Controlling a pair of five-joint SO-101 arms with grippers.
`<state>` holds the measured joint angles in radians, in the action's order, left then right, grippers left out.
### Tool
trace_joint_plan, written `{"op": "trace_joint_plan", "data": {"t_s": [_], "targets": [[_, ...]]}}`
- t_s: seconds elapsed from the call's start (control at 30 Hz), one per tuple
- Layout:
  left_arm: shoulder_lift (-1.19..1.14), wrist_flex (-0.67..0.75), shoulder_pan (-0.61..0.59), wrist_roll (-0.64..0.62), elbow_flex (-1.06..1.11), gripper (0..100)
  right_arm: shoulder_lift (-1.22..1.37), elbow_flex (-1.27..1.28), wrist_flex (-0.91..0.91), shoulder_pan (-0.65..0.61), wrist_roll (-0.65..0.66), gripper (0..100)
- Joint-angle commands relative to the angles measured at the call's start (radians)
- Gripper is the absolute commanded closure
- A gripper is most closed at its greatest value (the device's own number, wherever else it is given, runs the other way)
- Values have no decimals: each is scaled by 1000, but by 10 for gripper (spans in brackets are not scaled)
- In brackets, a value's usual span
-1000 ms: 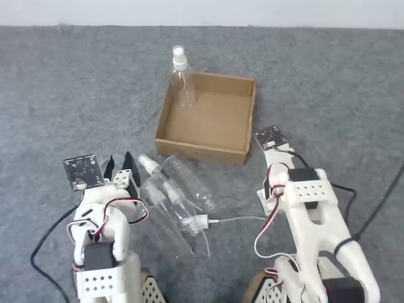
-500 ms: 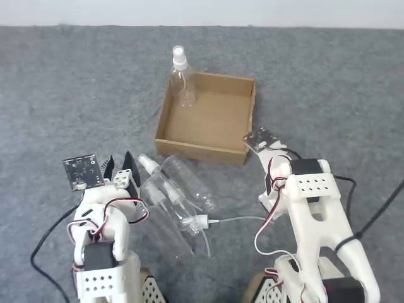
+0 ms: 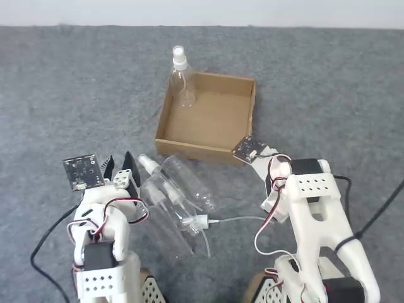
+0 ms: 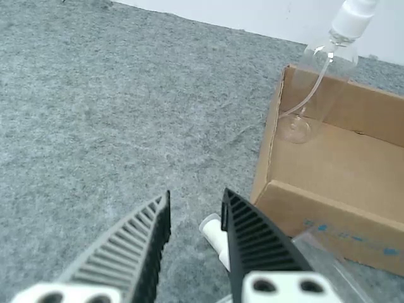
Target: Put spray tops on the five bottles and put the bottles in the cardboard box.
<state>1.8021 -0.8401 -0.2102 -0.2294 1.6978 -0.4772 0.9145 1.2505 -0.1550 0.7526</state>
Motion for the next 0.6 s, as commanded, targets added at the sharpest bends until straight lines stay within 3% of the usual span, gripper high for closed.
{"op": "trace_joint_plan", "data": {"t_s": [0.0, 0.47, 0.57], "targets": [[17, 3, 3, 8, -13, 870, 2, -34, -77, 10, 34, 723], [17, 3, 3, 8, -13, 870, 2, 132, -277, 12, 34, 726], [17, 3, 3, 8, -13, 870, 2, 141, -277, 12, 34, 783]]}}
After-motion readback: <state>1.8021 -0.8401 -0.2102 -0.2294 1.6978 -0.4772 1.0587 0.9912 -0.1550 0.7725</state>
